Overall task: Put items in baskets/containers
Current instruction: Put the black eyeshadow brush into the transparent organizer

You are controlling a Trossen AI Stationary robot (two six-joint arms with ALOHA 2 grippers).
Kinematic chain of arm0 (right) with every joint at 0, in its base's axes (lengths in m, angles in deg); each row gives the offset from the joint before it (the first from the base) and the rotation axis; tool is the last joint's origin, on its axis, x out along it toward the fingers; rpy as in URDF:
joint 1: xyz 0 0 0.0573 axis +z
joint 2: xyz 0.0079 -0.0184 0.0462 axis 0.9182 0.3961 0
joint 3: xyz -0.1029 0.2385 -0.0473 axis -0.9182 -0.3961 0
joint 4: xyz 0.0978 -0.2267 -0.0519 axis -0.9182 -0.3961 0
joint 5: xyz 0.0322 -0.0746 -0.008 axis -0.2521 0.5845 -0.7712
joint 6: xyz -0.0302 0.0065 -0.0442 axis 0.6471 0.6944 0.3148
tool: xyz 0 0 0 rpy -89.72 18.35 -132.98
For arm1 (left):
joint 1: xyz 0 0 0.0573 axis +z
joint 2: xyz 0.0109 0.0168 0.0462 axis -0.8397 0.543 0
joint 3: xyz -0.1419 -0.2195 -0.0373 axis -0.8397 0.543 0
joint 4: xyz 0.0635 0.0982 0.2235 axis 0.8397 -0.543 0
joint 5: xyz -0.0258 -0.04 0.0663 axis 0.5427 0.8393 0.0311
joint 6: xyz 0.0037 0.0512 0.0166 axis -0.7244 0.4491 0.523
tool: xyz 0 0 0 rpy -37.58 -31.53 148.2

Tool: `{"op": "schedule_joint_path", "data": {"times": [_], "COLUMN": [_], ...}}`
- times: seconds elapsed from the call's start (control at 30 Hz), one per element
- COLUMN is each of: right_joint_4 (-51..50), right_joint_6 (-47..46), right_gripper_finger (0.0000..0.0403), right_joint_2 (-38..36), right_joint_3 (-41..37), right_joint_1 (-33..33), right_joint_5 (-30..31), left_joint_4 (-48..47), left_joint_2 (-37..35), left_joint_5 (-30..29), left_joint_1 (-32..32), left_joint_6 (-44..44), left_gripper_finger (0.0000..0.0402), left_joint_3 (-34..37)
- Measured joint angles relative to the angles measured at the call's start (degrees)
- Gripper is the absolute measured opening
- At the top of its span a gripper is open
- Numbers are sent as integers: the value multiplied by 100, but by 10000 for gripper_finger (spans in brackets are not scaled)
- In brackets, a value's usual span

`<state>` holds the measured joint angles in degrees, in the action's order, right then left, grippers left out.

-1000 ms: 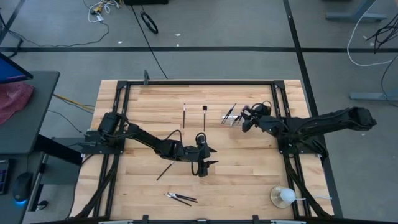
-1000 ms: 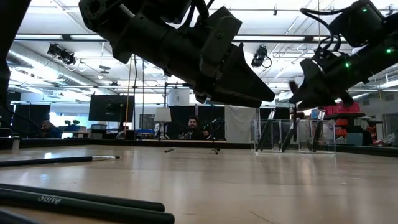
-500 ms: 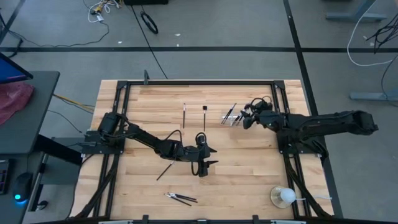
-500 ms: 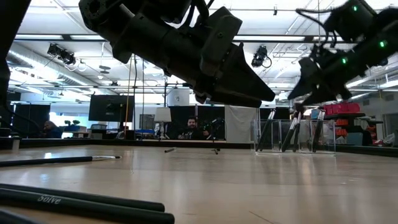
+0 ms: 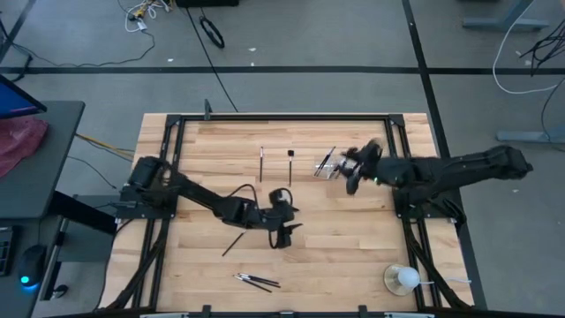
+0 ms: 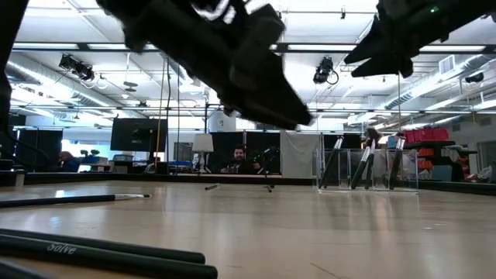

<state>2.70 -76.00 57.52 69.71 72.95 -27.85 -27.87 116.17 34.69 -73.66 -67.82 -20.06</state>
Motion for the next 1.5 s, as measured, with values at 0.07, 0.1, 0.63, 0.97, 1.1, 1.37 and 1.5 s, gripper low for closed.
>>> {"op": "schedule_joint_path", "data": {"times": [0.07, 0.1, 0.63, 0.97, 1.1, 1.37, 1.5], "right_joint_4": [530, 828, 3949, 4708, 4804, 4918, 4957], "right_joint_6": [-72, -91, -69, 19, 41, 39, 38], "right_gripper_finger": [237, 234, 217, 217, 217, 217, 217], "right_joint_2": [283, 432, 3086, 3578, 3578, 3578, 3578], "right_joint_3": [-193, -298, -818, -820, -820, -820, -819], "right_joint_1": [433, 641, 2113, 1904, 1834, 1766, 1764], "right_joint_5": [-25, -24, -2, 1, 2, 0, 2], "left_joint_4": [-593, -870, -5857, -5622, -4642, -3504, -3121], "left_joint_2": [-306, -470, -1282, -622, -322, 120, 141], "left_joint_5": [-340, -483, -1686, -3051, -3048, -3367, -3387], "left_joint_1": [-114, -187, -2901, -4103, -4118, -3889, -3847], "left_joint_6": [-138, -183, -4648, -6606, -6704, -7028, -6968], "left_gripper_finger": [224, 224, 224, 224, 224, 217, 179], "left_joint_3": [0, 0, 4, 426, 977, 1766, 2009]}}
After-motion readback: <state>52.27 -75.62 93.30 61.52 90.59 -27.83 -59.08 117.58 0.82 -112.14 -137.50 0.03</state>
